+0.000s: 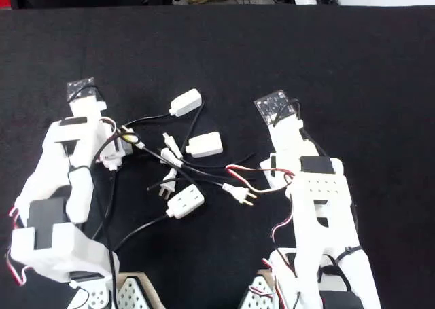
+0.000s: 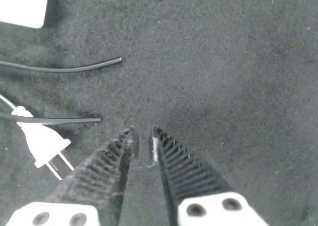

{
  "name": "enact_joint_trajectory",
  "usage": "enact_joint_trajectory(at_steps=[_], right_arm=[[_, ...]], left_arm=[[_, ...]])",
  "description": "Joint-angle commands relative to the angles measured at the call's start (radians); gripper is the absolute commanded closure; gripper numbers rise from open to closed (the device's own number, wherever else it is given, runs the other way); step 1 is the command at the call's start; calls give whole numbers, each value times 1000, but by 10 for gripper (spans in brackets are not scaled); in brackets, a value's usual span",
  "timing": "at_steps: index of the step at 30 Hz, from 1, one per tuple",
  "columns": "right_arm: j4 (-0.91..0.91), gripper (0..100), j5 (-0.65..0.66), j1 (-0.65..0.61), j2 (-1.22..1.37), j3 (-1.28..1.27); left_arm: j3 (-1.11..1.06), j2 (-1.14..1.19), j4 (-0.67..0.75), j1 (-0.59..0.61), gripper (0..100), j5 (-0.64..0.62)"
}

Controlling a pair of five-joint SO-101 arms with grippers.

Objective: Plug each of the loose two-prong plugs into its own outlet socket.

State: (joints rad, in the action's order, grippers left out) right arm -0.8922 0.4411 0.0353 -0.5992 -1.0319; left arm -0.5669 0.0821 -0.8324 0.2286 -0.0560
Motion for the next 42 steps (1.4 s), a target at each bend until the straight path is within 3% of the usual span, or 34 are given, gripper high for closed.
enact_joint_trajectory(at_steps=[1, 6, 9, 16, 21, 25, 30, 36, 42], right_arm=[[20, 942, 2, 12, 1, -5], [46, 942, 2, 12, 1, -16], [48, 942, 2, 12, 2, -16], [38, 942, 55, 14, 1, -10], [-101, 941, 157, 5, 1, 81], [-278, 941, 318, 5, 1, 225], [-499, 941, 485, -44, 2, 351], [-562, 940, 520, -308, 7, 271], [-390, 940, 525, -425, 1, 96]], left_arm=[[58, 8, -15, 4, 855, 75], [59, -6, -86, -50, 973, 129], [47, -34, -129, -91, 970, 169], [38, -224, -245, -163, 971, 404], [93, -486, -486, -243, 971, 551], [177, -690, -694, -275, 971, 632], [165, -848, -907, -337, 971, 844], [-268, -879, -727, -343, 971, 1057], [-593, -936, -445, -349, 971, 1066]])
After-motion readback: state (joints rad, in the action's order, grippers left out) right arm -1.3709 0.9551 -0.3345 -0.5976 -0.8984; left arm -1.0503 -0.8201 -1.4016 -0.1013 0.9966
